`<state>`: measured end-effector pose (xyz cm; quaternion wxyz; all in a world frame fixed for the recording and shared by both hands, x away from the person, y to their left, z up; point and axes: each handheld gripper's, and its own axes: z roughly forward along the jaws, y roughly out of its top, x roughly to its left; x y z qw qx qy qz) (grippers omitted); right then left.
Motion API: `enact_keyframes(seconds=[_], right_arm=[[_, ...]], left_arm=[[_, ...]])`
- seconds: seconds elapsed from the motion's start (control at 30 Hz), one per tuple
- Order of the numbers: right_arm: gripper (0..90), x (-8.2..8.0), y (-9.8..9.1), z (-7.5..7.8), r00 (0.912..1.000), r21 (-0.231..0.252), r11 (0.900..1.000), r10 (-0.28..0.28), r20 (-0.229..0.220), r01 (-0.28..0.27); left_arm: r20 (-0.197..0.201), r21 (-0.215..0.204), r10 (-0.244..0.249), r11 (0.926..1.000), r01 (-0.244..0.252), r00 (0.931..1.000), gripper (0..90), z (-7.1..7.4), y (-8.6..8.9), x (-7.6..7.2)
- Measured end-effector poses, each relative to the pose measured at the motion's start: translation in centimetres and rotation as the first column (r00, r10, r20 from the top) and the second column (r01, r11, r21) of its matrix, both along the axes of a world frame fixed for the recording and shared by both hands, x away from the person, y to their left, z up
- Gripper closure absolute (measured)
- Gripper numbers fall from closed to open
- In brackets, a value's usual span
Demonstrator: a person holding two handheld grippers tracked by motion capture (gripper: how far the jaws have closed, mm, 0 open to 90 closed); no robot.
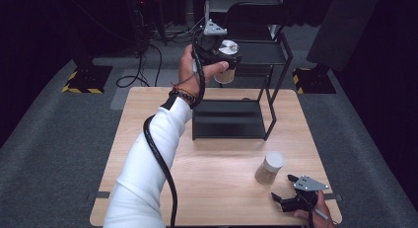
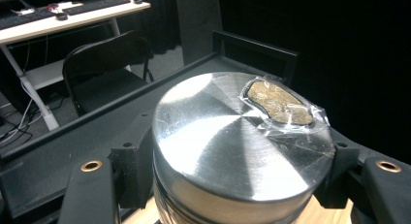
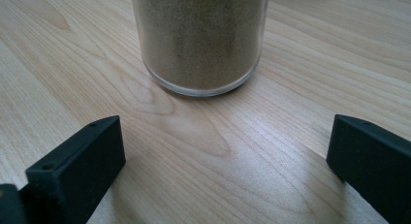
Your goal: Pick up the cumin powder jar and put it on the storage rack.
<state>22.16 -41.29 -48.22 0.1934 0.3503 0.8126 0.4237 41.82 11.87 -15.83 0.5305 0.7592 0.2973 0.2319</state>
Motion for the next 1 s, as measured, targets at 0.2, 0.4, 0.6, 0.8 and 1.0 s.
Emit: enact_keyframes(seconds=[0.2, 0.4, 0.6, 0.8, 1.0], right_arm=[[0.1, 0.0, 0.0, 0.0, 1.0, 0.0, 1.0, 0.0, 0.0, 0.0], [0.1, 0.0, 0.0, 0.0, 1.0, 0.0, 1.0, 0.0, 0.0, 0.0], [0.1, 0.0, 0.0, 0.0, 1.0, 0.0, 1.0, 0.0, 0.0, 0.0], [0.1, 0.0, 0.0, 0.0, 1.0, 0.0, 1.0, 0.0, 0.0, 0.0], [0.1, 0.0, 0.0, 0.0, 1.0, -0.001, 1.0, -0.003, 0.001, 0.003]], left_arm=[[-0.004, 0.0, -0.002, 1.0, 0.002, 1.0, 32.2, 0.3, -0.5, 1.0], [0.003, 0.003, -0.01, 0.9999, 0.01, 0.9999, 32.2, 1.1, -1.0, 2.0], [0.013, 0.006, -0.001, 1.0, 0.001, 0.9999, 32.2, 1.7, -1.5, 3.1], [0.017, -0.012, 0.013, 0.9998, -0.013, 0.9998, 32.2, 1.8, -1.7, 4.3], [0.023, 0.011, 0.023, 0.9997, -0.023, 0.9995, 32.2, 1.9, -2.1, 6.2]])
